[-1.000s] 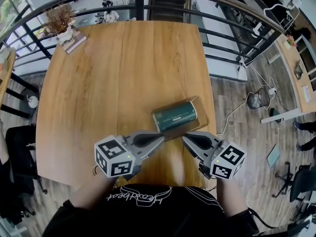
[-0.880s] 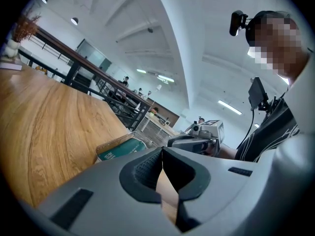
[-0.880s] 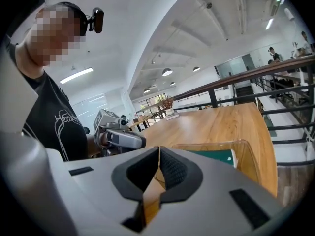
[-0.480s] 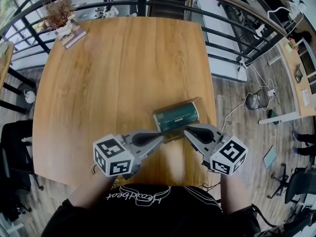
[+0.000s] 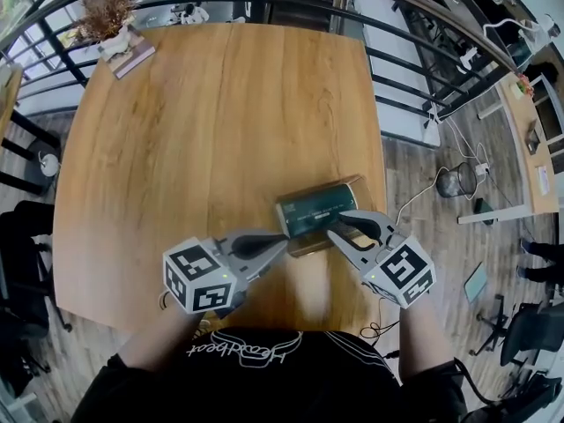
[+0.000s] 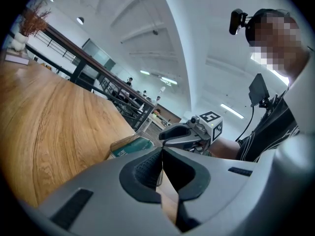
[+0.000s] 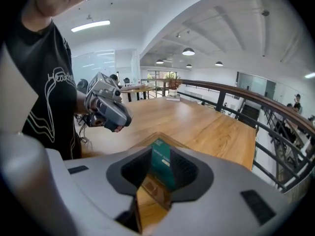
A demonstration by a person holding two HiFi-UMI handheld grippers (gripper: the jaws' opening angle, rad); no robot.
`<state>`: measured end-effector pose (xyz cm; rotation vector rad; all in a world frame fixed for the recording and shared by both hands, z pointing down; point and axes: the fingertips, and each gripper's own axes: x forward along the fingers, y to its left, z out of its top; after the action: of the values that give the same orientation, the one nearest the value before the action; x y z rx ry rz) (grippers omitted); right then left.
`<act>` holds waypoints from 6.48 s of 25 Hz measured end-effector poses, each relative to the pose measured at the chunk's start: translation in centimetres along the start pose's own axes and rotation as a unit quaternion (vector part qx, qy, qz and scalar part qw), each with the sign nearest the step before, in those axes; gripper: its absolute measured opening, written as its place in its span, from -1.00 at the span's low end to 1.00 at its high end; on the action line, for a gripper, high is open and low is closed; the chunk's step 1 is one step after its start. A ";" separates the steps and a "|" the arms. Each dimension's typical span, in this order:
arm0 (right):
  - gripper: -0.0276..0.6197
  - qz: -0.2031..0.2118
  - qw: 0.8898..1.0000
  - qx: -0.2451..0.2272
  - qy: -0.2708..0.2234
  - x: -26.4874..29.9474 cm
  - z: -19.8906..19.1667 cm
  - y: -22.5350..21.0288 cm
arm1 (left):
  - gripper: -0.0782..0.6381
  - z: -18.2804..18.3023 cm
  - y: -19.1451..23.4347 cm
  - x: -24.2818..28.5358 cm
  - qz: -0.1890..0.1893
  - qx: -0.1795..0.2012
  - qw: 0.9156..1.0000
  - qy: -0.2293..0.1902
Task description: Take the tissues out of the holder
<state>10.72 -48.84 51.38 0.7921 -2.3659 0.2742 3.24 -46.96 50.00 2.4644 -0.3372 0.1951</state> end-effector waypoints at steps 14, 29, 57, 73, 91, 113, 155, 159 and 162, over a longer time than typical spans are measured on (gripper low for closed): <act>0.09 0.034 0.976 -0.144 0.157 4.1 -3.2 -0.6 | -0.74 -0.5 2.1 -1.0 0.017 -0.007 1.000 -0.004; 0.13 0.040 0.911 -0.284 0.297 6.8 -6.2 -3.0 | -0.74 -1.4 4.5 -2.5 0.050 -0.021 0.998 -0.014; 0.12 0.049 0.900 -0.301 0.310 8.5 -7.6 -2.8 | -0.74 -2.7 4.1 -1.2 0.033 -0.019 0.999 0.001; 0.10 0.031 0.897 -0.336 0.285 7.6 -7.3 -2.0 | -0.74 -2.5 3.1 -2.1 0.046 -0.013 0.999 0.000; 0.10 -0.012 0.896 -0.350 0.273 4.1 -6.0 0.1 | -0.74 -2.2 -1.6 -3.4 0.046 0.017 0.999 -0.015; 0.09 -0.131 0.915 -0.332 0.191 -3.4 -1.9 2.8 | -0.74 -2.4 -9.2 -4.6 0.049 0.035 0.997 -0.039; 0.08 -0.100 0.969 0.089 -0.209 -28.3 -5.5 25.5 | -0.74 -11.1 -34.5 -8.0 0.059 0.093 0.992 -0.070; 0.08 -0.065 0.957 0.146 -0.242 -30.0 -7.0 27.2 | -0.74 -12.2 -36.4 -7.7 0.061 0.092 0.992 -0.067; 0.08 -0.052 0.947 0.176 -0.262 -30.8 -7.6 27.9 | -0.74 -12.7 -37.5 -7.7 0.061 0.095 0.992 -0.064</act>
<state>17.02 -9.17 38.25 1.2865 -2.7951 0.5018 5.94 -8.95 36.66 2.6535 -0.5478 0.1239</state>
